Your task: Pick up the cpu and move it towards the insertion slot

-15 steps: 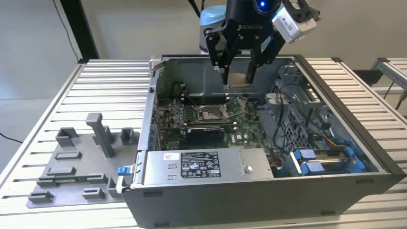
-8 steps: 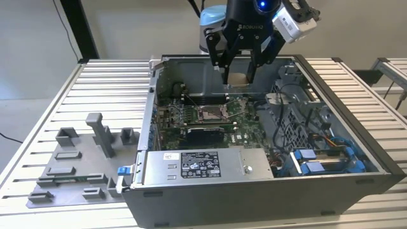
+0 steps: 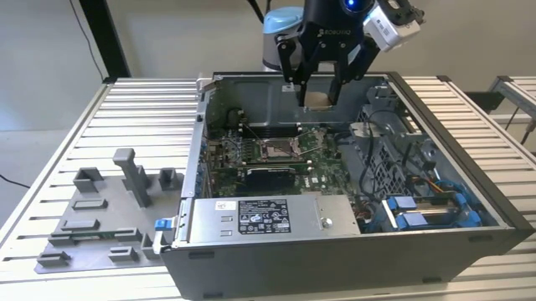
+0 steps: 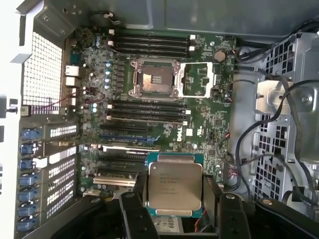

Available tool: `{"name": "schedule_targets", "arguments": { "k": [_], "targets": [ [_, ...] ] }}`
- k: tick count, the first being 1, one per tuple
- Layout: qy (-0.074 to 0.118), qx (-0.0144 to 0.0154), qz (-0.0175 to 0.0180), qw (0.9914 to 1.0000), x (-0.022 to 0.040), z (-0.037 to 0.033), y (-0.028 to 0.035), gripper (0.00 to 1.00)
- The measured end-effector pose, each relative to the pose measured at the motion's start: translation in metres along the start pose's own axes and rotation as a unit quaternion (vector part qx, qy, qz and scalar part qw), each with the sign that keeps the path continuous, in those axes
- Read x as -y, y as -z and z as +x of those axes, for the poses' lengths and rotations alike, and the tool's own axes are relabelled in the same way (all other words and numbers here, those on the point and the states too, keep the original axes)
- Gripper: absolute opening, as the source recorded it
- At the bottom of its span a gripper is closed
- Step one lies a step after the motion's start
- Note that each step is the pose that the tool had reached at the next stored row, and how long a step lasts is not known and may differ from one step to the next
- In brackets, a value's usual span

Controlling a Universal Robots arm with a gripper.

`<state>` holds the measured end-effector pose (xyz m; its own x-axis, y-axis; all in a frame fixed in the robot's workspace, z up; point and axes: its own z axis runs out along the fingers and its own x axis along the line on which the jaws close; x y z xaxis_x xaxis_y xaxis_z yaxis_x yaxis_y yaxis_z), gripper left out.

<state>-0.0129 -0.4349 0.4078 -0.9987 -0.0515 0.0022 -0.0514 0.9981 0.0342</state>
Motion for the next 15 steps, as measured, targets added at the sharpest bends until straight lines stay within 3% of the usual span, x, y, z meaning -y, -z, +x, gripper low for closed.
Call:
{"name": "schedule_targets", "arguments": {
  "k": [3,15],
  "targets": [
    [0.000,0.0000,-0.0001,1.00000,-0.0088,-0.0003,-0.0006,0.00],
    [0.000,0.0000,0.0000,1.00000,-0.0301,0.0022,-0.0029,0.00]
  ]
}}
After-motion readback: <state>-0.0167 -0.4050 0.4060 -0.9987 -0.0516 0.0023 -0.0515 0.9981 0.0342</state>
